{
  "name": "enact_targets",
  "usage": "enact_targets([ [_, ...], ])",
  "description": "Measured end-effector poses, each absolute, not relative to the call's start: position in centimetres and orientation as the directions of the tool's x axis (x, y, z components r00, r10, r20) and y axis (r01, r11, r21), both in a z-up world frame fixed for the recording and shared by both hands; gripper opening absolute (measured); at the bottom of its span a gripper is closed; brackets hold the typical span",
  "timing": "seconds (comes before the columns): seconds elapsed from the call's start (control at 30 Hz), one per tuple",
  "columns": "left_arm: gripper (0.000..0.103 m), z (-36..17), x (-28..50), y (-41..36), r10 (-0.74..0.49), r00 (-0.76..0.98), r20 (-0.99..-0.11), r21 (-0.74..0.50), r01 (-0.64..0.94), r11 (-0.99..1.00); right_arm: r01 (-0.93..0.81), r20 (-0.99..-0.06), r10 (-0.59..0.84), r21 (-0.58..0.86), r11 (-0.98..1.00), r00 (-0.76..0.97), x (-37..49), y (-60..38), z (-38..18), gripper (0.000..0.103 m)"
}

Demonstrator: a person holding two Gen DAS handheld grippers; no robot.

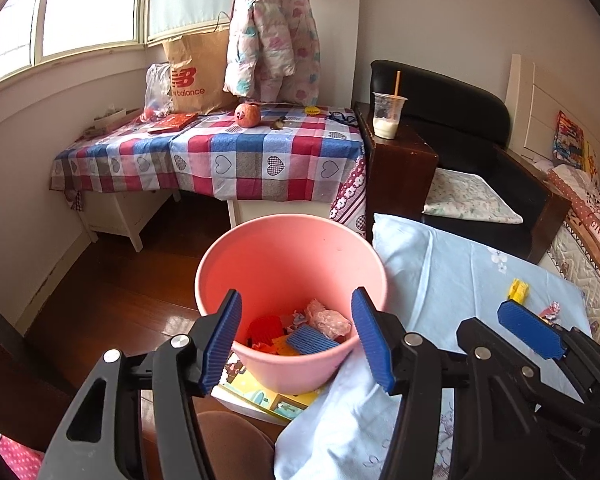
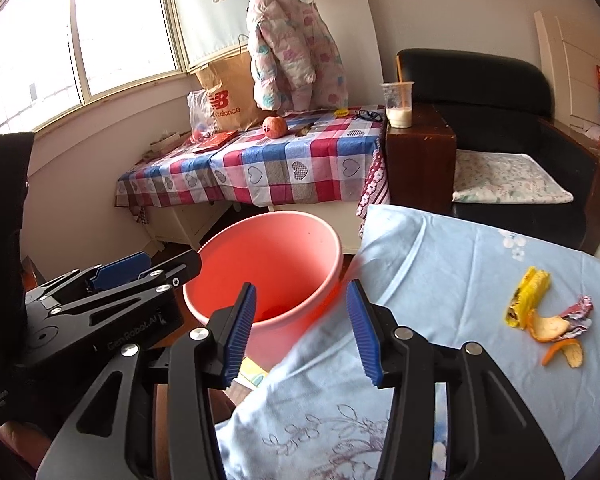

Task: Collect trash
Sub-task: 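Move both tools back over the table toward the orange peels and wrapper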

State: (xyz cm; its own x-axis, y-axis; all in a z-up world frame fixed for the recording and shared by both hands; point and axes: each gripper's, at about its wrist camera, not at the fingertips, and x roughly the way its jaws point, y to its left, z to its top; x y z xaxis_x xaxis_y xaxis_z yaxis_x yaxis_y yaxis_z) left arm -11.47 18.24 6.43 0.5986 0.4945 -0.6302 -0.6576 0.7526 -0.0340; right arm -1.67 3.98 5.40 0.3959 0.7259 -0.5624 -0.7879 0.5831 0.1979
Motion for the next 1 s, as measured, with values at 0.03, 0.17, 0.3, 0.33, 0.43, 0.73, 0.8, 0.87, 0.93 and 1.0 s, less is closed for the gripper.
enact_targets([
  [0.03,0.057,6.5,-11.5,17.9,0.494,0.599,-0.63,-0.031,-0.655,0.755,-0.787,-0.559,0.727,0.199,0.585,0.399,-1.7,3.6,5.5,0.048],
  [0.17,0.057,7.0,-11.5,16.6,0.495,0.607,-0.621,-0.019,-0.644,0.765,-0.773,-0.545,0.727,0.207,0.599,0.417,-1.6,1.8,5.7,0.049],
  [0.3,0.057,7.5,-11.1,14.9,0.492,0.623,-0.609,0.008,-0.615,0.789,-0.745,-0.53,0.715,0.211,0.632,0.456,-1.2,-0.3,6.0,0.05],
  [0.33,0.057,7.5,-11.0,14.5,0.49,0.626,-0.606,0.011,-0.609,0.793,-0.739,-0.528,0.71,0.21,0.64,0.465,-1.2,-0.8,6.0,0.05],
  [0.43,0.057,7.6,-10.4,13.4,0.477,0.637,-0.606,0.011,-0.593,0.805,-0.717,-0.522,0.694,0.205,0.666,0.496,-1.0,-2.6,6.0,0.05],
  [0.73,0.057,7.5,-8.6,9.6,0.447,0.659,-0.605,0.055,-0.526,0.849,-0.646,-0.506,0.658,0.234,0.727,0.557,0.0,-7.4,5.9,0.051],
  [0.8,0.057,7.4,-8.4,9.0,0.442,0.661,-0.606,0.065,-0.513,0.856,-0.631,-0.506,0.649,0.239,0.738,0.567,0.3,-8.3,5.7,0.051],
  [0.87,0.057,7.3,-8.1,8.5,0.438,0.664,-0.606,0.07,-0.504,0.861,-0.62,-0.508,0.643,0.244,0.746,0.573,0.4,-8.9,5.4,0.051],
  [0.93,0.057,7.3,-7.8,8.0,0.432,0.667,-0.608,0.073,-0.495,0.866,-0.607,-0.511,0.635,0.25,0.754,0.579,0.5,-9.5,5.2,0.051],
  [1.0,0.057,7.3,-7.6,7.7,0.421,0.673,-0.609,0.068,-0.484,0.872,-0.596,-0.515,0.627,0.252,0.762,0.584,0.6,-10.2,5.0,0.051],
])
